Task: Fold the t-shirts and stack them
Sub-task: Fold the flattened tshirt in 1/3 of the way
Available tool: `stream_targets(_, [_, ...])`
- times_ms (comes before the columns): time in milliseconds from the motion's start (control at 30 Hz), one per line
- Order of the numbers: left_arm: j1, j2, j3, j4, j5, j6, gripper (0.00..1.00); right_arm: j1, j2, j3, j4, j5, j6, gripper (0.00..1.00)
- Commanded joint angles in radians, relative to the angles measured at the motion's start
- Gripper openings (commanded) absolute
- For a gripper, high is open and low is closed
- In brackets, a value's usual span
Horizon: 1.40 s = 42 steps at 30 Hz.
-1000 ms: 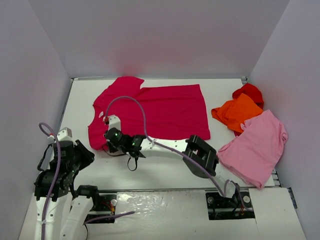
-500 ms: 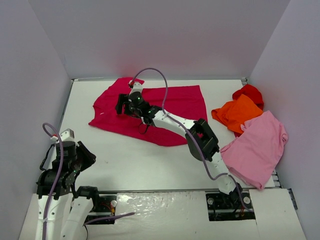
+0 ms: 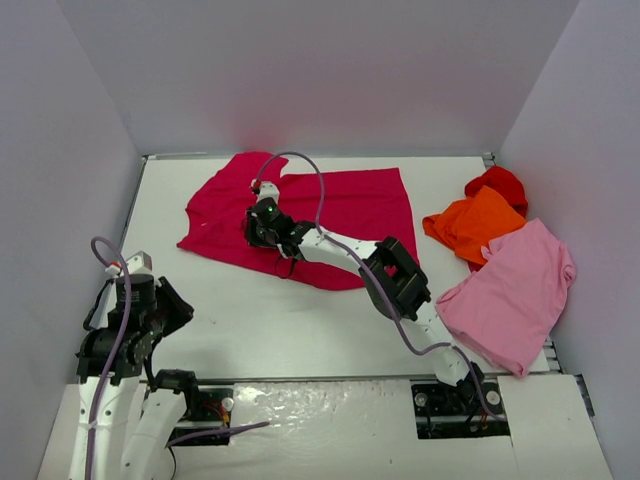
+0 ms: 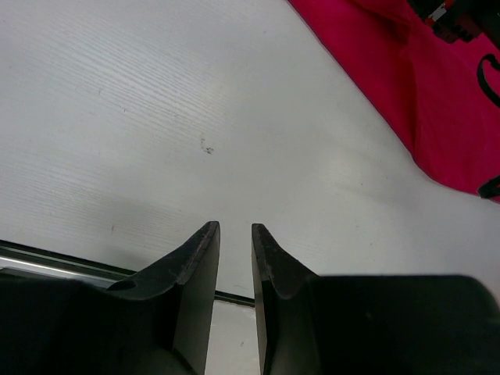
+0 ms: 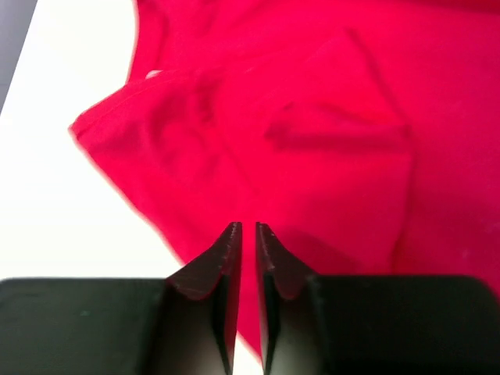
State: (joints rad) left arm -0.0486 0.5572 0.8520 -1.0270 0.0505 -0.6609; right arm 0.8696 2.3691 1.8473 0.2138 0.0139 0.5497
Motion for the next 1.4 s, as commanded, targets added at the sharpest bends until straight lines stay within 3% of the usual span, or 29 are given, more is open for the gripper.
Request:
stream_targets(0, [0.005,0.031,0.009,0.056,0.008,0.013,0.20,0.062,-0.136,-0.004,0.058,-0.014,0.009,0.02])
stream_targets(33, [0.004,0.028,0.009,0.055,0.008,0.012,0.20,0.063,-0.120,0.001,0.053,-0.041,0.015,0.03])
stream_targets(167, [0.004,0.012,0.010,0.048,0.006,0.012,0.20,0.068,-0.087,0.009,0.030,-0.082,0.021,0.28])
stream_targets(200, [0.004,0.010,0.010,0.048,0.006,0.012,0.20,0.068,-0.086,0.008,0.030,-0.076,0.019,0.30])
stream_targets(267, [0.003,0.007,0.010,0.047,0.008,0.012,0.20,0.068,-0.077,0.003,0.027,-0.062,-0.017,0.46])
stream_targets(367, [0.003,0.009,0.009,0.050,0.008,0.014,0.20,0.067,-0.066,0.014,0.009,-0.019,-0.068,0.49])
stream_targets(700, [0.004,0.016,0.009,0.053,0.014,0.020,0.21,0.060,0.024,0.155,-0.102,0.101,-0.216,0.53])
stream_targets(1133, [0.001,0.028,0.004,0.054,0.012,0.018,0.21,0.043,0.146,0.239,-0.209,0.151,-0.235,0.51])
stream_targets(1267, [0.002,0.035,0.005,0.054,0.014,0.018,0.21,0.040,0.157,0.233,-0.209,0.161,-0.233,0.48])
stream_targets(1367, [0.003,0.035,0.004,0.056,0.015,0.020,0.21,0.039,0.156,0.227,-0.209,0.164,-0.229,0.39])
